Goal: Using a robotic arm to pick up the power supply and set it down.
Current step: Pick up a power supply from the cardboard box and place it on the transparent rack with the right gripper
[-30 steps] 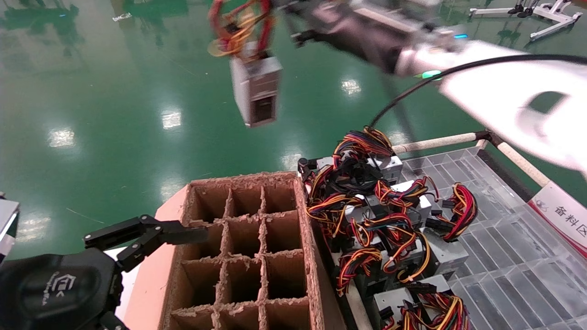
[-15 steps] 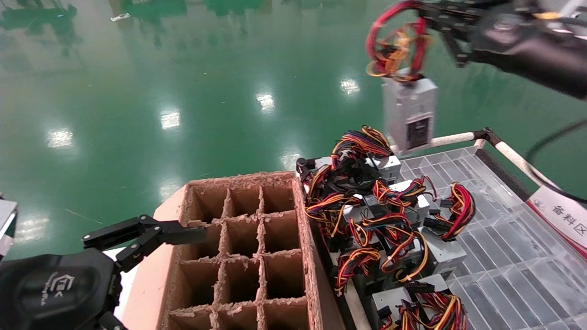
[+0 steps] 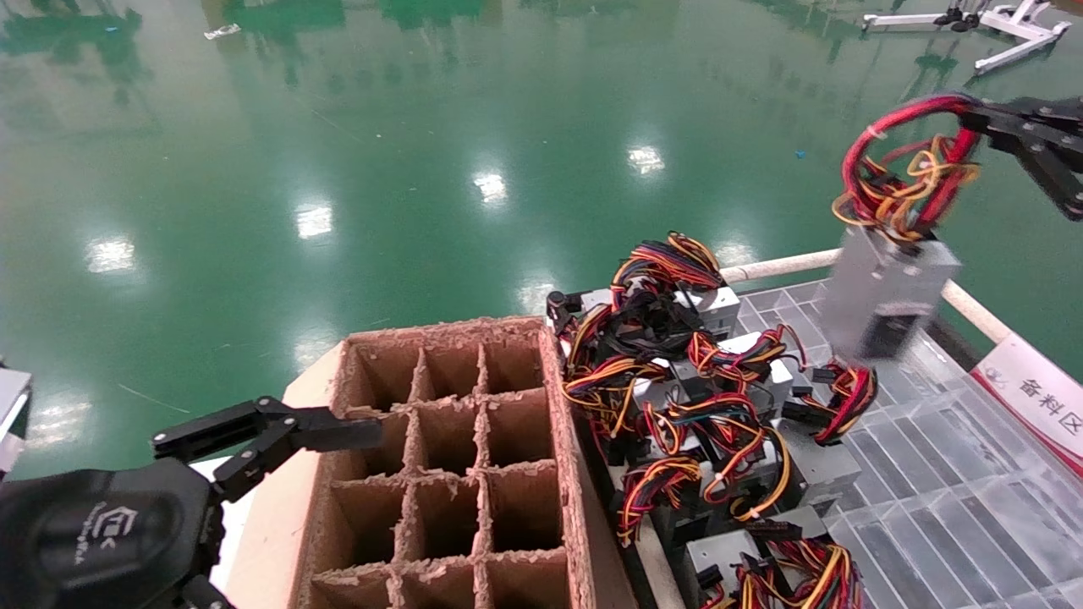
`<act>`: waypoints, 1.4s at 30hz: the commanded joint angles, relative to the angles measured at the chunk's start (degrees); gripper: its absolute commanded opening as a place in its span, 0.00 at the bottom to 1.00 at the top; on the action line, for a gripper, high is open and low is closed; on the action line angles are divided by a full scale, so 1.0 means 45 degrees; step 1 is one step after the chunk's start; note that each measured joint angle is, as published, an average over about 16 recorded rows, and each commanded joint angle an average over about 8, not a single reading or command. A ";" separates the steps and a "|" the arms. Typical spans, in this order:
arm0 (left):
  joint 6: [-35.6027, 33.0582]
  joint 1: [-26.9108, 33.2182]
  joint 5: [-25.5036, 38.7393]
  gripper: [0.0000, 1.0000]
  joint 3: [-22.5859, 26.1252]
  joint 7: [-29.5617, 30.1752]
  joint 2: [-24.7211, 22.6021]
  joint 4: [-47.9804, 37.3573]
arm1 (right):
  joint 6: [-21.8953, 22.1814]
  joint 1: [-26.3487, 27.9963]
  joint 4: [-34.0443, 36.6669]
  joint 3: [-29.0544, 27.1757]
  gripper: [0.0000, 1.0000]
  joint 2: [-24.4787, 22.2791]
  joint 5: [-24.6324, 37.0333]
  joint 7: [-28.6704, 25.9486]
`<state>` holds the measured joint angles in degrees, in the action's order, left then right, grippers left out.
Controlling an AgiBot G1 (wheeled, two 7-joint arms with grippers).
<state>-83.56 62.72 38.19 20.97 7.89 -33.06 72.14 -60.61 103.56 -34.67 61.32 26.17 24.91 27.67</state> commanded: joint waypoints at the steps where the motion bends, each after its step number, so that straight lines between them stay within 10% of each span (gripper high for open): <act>1: 0.0000 0.0000 0.0000 1.00 0.0000 0.0000 0.0000 0.0000 | -0.0098 -0.0030 -0.0176 0.0124 0.00 -0.0504 0.0145 -0.0331; 16: 0.0001 0.0000 -0.0001 1.00 0.0002 -0.0001 0.0001 0.0000 | -0.0587 -0.0564 -0.1874 0.0771 0.00 -0.2782 0.0560 -0.2149; 42: 0.0001 0.0001 -0.0003 1.00 0.0004 -0.0002 0.0001 0.0000 | -0.2387 -0.0296 -0.3228 0.1601 0.00 -0.3467 0.2457 -0.4761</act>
<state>-83.56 62.72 38.18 20.99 7.88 -33.06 72.14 -71.08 102.01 -48.91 68.50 10.89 35.65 6.74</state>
